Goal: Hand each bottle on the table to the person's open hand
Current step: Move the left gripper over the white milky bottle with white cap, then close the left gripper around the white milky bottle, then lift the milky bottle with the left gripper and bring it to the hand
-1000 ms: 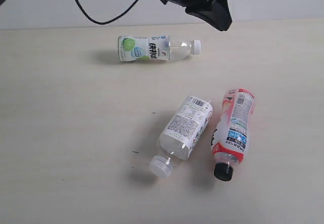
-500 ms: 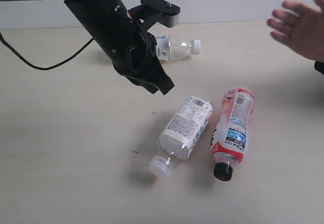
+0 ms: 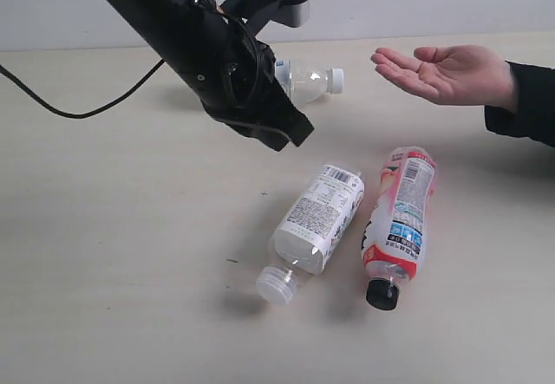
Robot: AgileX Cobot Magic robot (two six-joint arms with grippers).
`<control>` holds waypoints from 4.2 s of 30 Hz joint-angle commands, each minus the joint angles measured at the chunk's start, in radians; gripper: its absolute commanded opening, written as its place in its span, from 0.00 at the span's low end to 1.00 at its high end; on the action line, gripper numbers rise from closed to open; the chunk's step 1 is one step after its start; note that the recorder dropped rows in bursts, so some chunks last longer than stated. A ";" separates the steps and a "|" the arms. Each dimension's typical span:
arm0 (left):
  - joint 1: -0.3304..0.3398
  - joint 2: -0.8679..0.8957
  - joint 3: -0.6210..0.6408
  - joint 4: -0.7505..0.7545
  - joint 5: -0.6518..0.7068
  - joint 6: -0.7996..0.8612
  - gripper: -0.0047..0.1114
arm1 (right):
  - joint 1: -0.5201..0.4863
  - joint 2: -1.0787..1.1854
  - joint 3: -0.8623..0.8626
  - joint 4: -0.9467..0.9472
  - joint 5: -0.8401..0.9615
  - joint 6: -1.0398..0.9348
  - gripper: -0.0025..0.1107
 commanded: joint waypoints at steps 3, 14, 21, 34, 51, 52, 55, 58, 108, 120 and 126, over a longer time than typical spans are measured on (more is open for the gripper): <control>-0.003 -0.007 0.002 -0.046 -0.028 0.001 0.05 | -0.003 -0.005 0.005 -0.002 -0.007 -0.003 0.02; -0.139 0.069 -0.054 -0.075 -0.081 0.058 0.19 | -0.003 -0.005 0.005 -0.002 -0.007 -0.003 0.02; -0.202 0.080 -0.162 0.164 -0.087 -0.197 0.75 | -0.003 -0.005 0.005 -0.002 -0.007 -0.003 0.02; -0.202 0.246 -0.242 0.315 0.027 -0.462 0.75 | -0.003 -0.005 0.005 -0.002 -0.007 -0.003 0.02; -0.202 0.318 -0.242 0.358 0.038 -0.493 0.75 | -0.003 -0.005 0.005 -0.002 -0.007 -0.003 0.02; -0.202 0.318 -0.242 0.358 0.038 -0.493 0.75 | -0.003 -0.005 0.005 -0.002 -0.007 -0.003 0.02; -0.202 0.318 -0.242 0.358 0.038 -0.493 0.75 | -0.003 -0.005 0.005 -0.002 -0.007 -0.003 0.02; -0.202 0.318 -0.242 0.358 0.038 -0.493 0.75 | -0.003 -0.005 0.005 -0.002 -0.007 -0.003 0.02; -0.205 0.247 -0.408 0.324 0.170 -0.677 0.04 | -0.003 -0.005 0.005 -0.002 -0.007 -0.003 0.02; -0.205 0.230 -0.646 0.042 0.053 -0.780 0.04 | -0.003 -0.005 0.005 -0.002 -0.007 -0.003 0.02; -0.195 0.230 -0.661 0.020 -0.115 -0.814 0.04 | -0.003 -0.005 0.005 -0.002 -0.007 -0.003 0.02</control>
